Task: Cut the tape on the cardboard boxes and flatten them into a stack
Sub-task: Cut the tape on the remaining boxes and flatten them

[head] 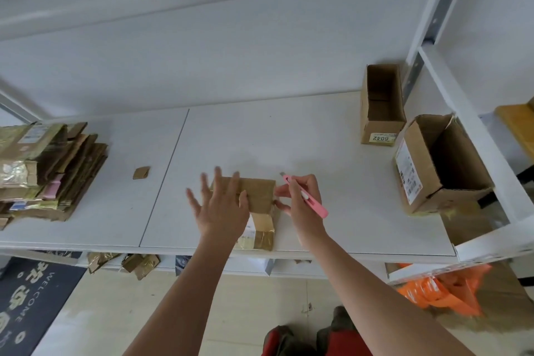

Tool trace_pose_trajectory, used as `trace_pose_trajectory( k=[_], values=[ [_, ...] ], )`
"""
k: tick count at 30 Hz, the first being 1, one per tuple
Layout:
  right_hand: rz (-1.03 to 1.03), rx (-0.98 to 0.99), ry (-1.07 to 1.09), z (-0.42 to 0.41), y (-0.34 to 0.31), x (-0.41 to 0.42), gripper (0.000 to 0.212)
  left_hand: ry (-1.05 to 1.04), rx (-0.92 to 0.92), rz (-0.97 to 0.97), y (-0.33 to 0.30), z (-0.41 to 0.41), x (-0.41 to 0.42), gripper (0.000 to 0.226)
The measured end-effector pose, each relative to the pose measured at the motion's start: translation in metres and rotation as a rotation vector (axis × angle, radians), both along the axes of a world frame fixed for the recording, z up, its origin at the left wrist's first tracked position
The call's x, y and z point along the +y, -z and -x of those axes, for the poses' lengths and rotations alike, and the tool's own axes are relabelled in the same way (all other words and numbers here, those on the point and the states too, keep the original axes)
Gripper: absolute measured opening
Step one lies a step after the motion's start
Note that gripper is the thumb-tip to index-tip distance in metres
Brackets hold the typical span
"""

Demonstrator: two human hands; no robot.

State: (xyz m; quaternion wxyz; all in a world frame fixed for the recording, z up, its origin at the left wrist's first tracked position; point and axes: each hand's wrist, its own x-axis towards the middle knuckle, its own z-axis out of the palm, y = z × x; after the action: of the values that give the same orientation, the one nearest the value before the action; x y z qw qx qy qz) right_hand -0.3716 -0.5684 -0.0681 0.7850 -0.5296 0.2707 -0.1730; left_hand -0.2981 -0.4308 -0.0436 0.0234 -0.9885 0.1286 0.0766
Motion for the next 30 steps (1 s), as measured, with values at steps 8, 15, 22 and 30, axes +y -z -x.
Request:
trace_pose_trajectory(
  k=[8,15,22,30],
  values=[
    [-0.03,-0.018,0.027,0.016,0.011,0.009,0.013,0.058,0.312,0.231,0.018,-0.015,0.016,0.076],
    [0.042,-0.031,0.024,0.014,0.013,0.02,0.014,0.097,0.361,0.266,0.017,-0.014,0.023,0.086],
    [0.063,-0.028,0.054,0.013,0.01,0.025,0.014,0.124,0.375,0.284,0.017,-0.014,0.027,0.088],
    [0.049,-0.009,0.056,0.011,0.009,0.026,0.019,0.153,0.361,0.294,0.019,-0.014,0.031,0.087]
  ],
)
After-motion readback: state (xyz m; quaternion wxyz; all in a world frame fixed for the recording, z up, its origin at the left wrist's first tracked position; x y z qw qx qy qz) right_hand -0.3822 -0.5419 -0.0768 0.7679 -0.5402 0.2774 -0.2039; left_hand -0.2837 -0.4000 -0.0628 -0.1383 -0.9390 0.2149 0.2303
